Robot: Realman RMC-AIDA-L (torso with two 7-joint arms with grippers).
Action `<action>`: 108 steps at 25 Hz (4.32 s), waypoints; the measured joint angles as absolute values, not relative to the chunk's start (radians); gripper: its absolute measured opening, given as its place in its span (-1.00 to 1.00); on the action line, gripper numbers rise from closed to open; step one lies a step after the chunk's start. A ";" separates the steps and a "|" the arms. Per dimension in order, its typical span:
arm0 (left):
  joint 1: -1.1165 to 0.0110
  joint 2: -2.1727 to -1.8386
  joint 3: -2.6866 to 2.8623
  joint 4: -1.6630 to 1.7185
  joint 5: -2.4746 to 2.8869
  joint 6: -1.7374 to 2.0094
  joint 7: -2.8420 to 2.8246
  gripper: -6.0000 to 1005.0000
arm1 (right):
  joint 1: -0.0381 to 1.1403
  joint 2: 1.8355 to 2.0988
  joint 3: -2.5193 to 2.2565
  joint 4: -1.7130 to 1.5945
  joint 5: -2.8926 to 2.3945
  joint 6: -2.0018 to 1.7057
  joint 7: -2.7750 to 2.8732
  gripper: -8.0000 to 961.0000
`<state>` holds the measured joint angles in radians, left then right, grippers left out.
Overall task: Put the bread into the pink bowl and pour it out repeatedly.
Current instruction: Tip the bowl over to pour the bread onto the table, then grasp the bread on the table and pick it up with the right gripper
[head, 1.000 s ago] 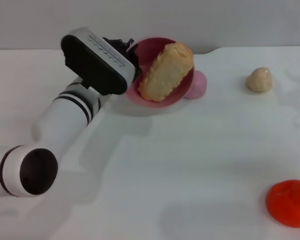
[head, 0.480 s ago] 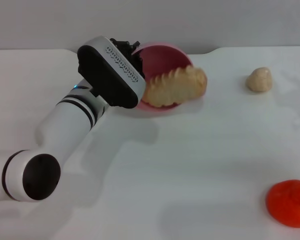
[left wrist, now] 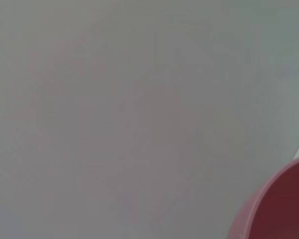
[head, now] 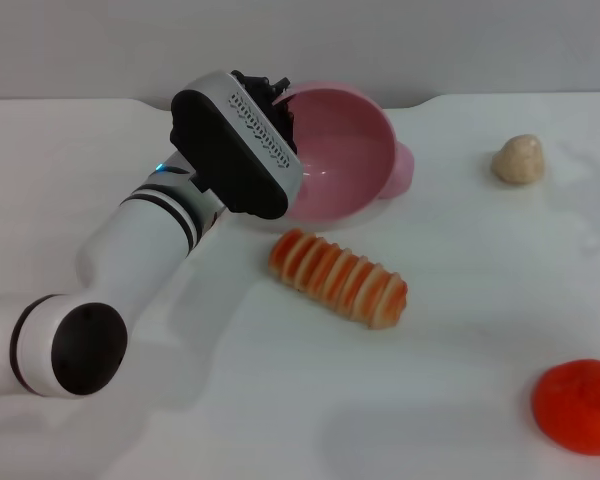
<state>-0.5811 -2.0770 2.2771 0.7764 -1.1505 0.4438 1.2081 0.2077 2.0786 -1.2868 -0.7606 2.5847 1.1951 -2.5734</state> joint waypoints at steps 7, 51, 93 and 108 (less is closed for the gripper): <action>-0.595 -2.076 2.263 0.777 -1.159 0.455 1.178 -0.89 | 0.225 2.078 -1.287 -0.741 2.585 1.195 -2.573 -0.22; -0.696 -1.902 1.076 0.793 -1.150 -1.010 0.883 -0.89 | 0.432 2.034 -1.325 -0.685 2.160 0.714 -1.946 -0.22; -0.679 -1.969 1.069 0.808 -1.048 -0.997 0.960 -0.89 | 0.947 2.081 -1.426 -0.728 0.826 1.228 -0.884 0.39; -0.671 -1.968 1.067 0.808 -1.048 -0.996 0.960 -0.89 | 0.939 2.085 -1.492 -0.664 0.868 1.123 -0.884 0.39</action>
<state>-0.6711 -1.9681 1.0672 0.8084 -1.0477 -0.9959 0.9602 0.9389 2.0847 -1.4917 -0.6637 0.8679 1.1231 -0.8843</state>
